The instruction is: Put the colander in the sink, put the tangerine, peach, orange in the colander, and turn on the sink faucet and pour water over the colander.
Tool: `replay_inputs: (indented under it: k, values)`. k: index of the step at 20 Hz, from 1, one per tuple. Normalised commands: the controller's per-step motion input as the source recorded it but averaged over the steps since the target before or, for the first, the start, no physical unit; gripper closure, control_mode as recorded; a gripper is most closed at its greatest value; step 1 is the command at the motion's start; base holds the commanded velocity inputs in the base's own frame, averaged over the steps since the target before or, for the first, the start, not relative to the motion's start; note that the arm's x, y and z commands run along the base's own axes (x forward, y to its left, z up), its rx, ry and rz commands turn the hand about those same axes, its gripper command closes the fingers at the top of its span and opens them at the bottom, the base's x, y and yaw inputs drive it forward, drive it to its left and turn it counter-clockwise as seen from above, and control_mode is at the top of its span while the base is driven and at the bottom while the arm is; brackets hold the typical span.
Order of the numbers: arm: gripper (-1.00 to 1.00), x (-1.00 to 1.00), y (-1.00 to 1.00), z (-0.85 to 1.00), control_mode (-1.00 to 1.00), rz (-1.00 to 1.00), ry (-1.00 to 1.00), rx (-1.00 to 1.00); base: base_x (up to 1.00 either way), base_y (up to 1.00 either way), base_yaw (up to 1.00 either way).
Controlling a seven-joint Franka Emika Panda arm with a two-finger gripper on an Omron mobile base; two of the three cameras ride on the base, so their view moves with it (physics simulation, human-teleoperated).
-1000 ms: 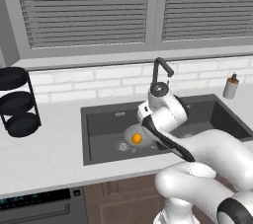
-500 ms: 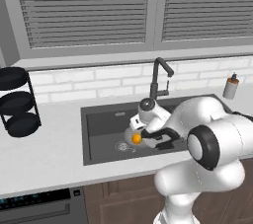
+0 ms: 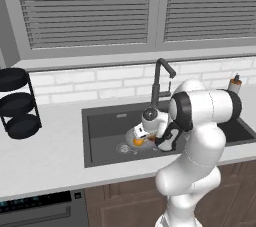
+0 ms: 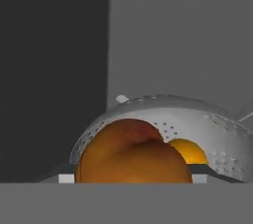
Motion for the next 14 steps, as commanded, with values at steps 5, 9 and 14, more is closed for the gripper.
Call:
replay_inputs:
  k: [5, 9, 14]
  values:
    - [1.0, 0.1, -0.37, -0.51, -1.0, 0.0, -0.02, 0.0, 0.0, 0.0, 0.0]
    - [1.0, 0.19, -0.06, -0.39, -1.0, -0.01, 0.0, 0.0, 0.0, 0.0, 0.0]
    - [-1.0, 0.14, 0.0, -0.24, -1.0, -0.03, 0.0, 0.0, 0.0, 0.0, 0.0]
